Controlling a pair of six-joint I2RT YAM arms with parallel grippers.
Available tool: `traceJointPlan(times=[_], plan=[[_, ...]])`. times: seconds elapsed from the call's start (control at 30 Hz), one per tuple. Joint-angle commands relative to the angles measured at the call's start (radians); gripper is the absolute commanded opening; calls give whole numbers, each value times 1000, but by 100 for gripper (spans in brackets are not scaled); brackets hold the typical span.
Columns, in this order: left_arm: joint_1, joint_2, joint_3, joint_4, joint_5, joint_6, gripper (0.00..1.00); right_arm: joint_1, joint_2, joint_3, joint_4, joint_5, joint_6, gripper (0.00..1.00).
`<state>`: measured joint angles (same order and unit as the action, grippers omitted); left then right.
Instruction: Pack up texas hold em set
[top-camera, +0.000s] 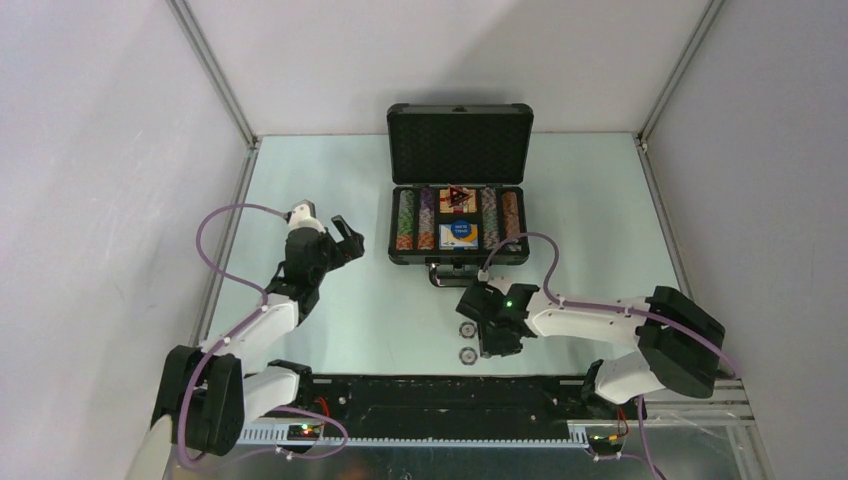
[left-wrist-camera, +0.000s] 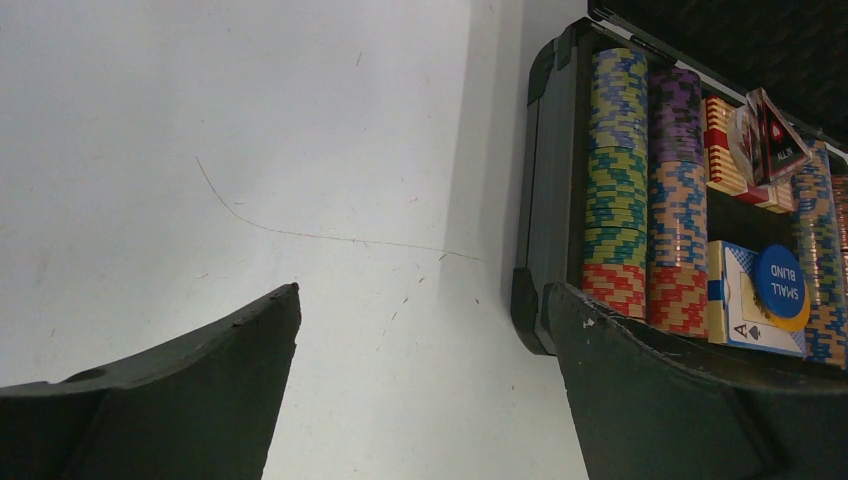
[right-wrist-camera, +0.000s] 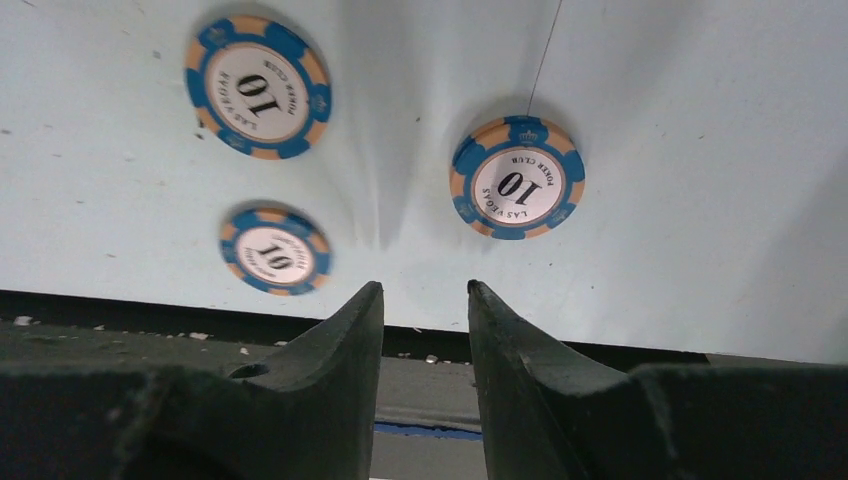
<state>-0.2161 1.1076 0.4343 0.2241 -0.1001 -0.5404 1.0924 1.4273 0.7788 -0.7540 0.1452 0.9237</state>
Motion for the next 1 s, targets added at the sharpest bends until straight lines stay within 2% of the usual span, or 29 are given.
traceJointPlan(times=[0.0, 0.23, 0.37, 0.5, 0.97], plan=[[-9, -1, 27, 40, 7, 16, 98, -21, -57, 58, -35, 41, -15, 41], [-7, 2, 29, 40, 7, 17, 98, -65, -99, 79, -45, 31, -46, 44], [-8, 3, 27, 42, 7, 14, 98, -68, -74, 89, -5, 26, -63, 54], [-9, 2, 27, 43, 8, 15, 98, -70, -6, 144, 26, 22, -94, 60], [-8, 5, 31, 44, 2, 24, 98, -118, 234, 271, 118, -7, -160, 58]])
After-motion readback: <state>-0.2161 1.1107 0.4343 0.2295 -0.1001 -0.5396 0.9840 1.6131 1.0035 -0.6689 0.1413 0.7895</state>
